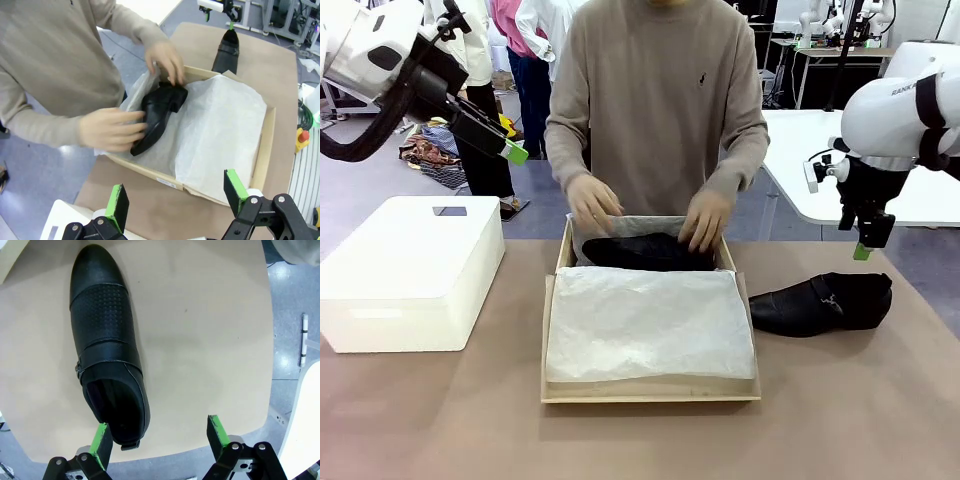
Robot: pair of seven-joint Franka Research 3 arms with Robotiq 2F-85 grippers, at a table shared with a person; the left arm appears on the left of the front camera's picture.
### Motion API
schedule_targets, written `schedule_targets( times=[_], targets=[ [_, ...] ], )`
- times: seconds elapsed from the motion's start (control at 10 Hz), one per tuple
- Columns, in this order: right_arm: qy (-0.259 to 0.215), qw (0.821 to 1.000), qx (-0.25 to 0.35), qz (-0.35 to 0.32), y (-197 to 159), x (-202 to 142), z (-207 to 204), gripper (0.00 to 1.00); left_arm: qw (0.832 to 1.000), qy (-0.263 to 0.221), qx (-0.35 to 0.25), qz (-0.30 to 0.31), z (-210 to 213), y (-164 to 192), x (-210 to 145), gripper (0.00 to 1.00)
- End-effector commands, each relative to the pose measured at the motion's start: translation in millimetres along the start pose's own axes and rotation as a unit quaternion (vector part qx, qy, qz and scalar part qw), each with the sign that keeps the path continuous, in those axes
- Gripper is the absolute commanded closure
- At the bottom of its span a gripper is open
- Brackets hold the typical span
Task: Pack the shoes into the box.
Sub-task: Place the other shoe of the Shoes into the Shoes Box.
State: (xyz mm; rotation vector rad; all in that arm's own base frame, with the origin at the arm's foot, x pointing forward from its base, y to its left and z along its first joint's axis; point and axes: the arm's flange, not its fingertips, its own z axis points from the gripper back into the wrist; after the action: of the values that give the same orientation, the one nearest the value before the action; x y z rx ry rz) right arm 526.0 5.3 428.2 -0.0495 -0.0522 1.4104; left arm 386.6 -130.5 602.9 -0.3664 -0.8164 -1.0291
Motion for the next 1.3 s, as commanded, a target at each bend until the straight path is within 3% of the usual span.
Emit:
schedule_targets(
  times=[0.0, 1.2],
  targets=[
    [0.007, 1.000, -0.002, 0.012, -11, -11, -14, 0.00, 1.000, -0.009, -0.007, -0.008, -1, 1, -4, 0.00],
    [-0.014, 0.999, 0.032, 0.030, -21, -25, -71, 0.00, 1.000, -0.009, -0.007, -0.008, -1, 1, -4, 0.00]
  ],
)
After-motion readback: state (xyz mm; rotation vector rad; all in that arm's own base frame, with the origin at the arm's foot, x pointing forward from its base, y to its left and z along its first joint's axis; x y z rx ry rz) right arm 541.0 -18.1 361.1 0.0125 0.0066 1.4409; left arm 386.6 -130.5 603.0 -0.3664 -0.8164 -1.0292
